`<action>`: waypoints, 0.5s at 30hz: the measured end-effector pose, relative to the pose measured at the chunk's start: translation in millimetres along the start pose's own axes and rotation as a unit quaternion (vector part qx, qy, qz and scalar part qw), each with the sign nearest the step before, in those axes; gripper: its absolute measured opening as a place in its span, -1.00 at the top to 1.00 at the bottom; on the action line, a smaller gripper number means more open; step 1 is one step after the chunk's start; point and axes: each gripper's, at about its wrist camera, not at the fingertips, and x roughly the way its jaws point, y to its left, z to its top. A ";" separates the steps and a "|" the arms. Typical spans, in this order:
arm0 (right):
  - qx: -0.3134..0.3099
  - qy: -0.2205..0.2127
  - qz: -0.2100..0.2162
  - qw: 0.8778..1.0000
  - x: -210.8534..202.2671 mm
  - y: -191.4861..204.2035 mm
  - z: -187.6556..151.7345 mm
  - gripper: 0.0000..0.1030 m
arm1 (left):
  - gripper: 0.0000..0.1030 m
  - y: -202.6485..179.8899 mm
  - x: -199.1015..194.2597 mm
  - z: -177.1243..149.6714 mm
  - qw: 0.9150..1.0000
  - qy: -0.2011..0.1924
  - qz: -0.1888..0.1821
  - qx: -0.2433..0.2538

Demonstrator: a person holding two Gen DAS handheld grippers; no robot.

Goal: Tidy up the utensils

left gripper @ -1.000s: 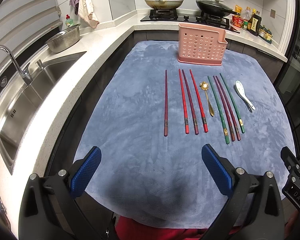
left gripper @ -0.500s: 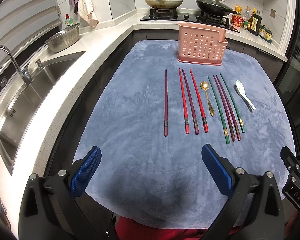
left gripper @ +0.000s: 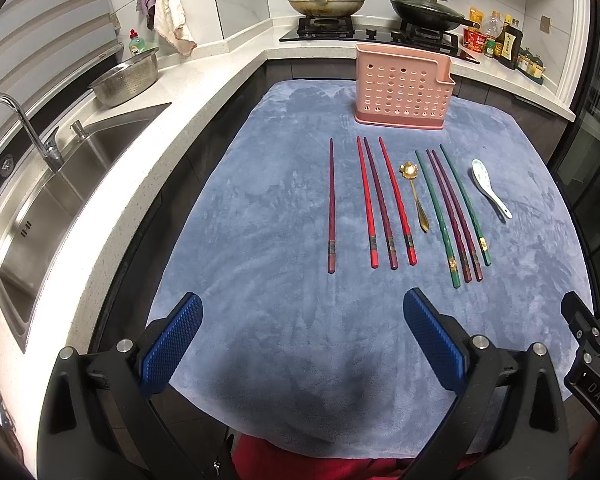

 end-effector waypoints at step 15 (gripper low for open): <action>0.003 0.003 -0.002 1.000 6.9 1.3 -2.6 -0.87 | -0.86 -1.1 10.2 1.5 1.000 0.015 -0.015 -0.002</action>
